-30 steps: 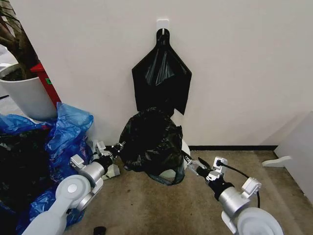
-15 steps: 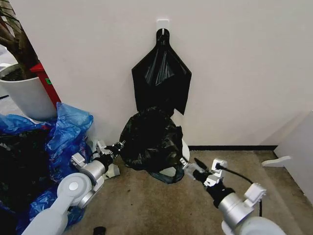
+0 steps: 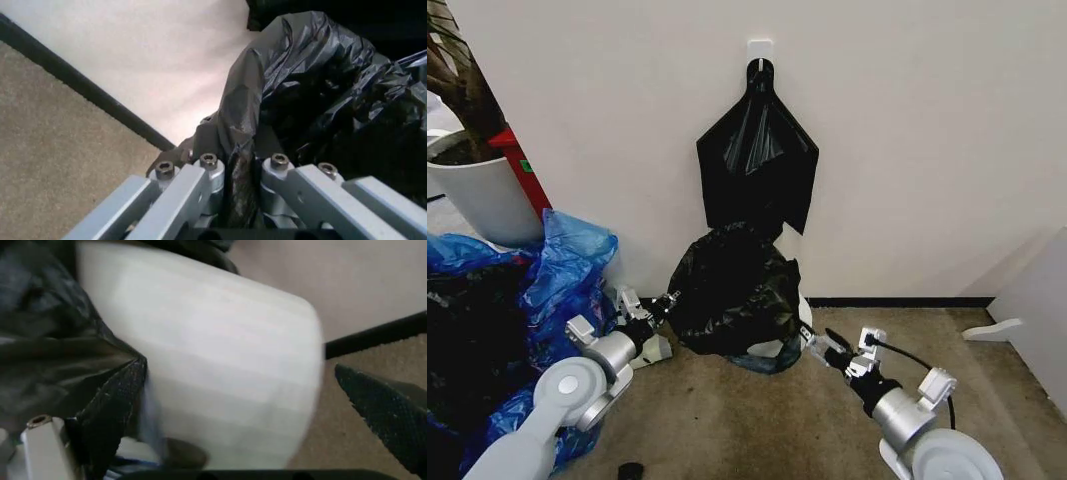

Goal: Place the garbage bag over the trash bin.

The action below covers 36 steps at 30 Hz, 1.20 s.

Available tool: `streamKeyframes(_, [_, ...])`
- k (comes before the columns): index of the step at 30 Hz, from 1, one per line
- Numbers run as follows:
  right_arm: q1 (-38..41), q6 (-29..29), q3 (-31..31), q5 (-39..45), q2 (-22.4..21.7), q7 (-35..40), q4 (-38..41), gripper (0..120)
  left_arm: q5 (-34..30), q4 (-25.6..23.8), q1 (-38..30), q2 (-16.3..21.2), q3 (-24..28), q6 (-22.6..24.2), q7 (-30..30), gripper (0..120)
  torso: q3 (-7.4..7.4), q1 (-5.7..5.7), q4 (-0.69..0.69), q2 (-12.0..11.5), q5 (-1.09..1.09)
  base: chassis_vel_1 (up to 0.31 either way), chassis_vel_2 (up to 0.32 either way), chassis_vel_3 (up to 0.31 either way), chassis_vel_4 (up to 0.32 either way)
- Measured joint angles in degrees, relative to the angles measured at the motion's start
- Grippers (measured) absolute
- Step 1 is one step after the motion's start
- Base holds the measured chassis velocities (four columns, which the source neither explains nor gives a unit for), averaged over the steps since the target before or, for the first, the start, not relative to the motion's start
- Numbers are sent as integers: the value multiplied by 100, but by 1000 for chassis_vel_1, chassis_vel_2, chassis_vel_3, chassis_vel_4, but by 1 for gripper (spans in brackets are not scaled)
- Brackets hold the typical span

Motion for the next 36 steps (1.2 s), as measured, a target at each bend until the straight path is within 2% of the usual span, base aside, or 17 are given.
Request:
streamKeyframes(6, [250,66,-28,16,32,-385,-543,100,-363,-162,0,-38,-92,43,-49,4,0,0,0,0,1,0,0,0,0])
streamKeyframes(15, [369,336,74,-159,103,-1112,-1042,100,-417,-247,-22,-85,-25,37,-145,4,0,0,1,0,2,0,0,0,0])
streamKeyframes(20, [-23,299,457,-4,57,-1007,-622,100,-370,-148,-94,-70,-3,-7,-228,4,0,0,-3,0,0,0,0,0,0])
streamKeyframes(27, [-418,282,898,52,54,-805,-37,100,-265,-5,-273,-92,135,-131,-396,4,0,0,0,0,0,0,0,0,0])
streamKeyframes(34, [-654,246,839,-37,47,-733,336,100,-253,2,-328,-102,201,-163,-433,4,0,0,0,0,-1,0,0,0,0])
streamKeyframes(36, [-669,155,635,-221,122,-428,487,100,-218,12,-381,-124,267,-209,-455,4,0,0,0,0,0,0,0,0,0])
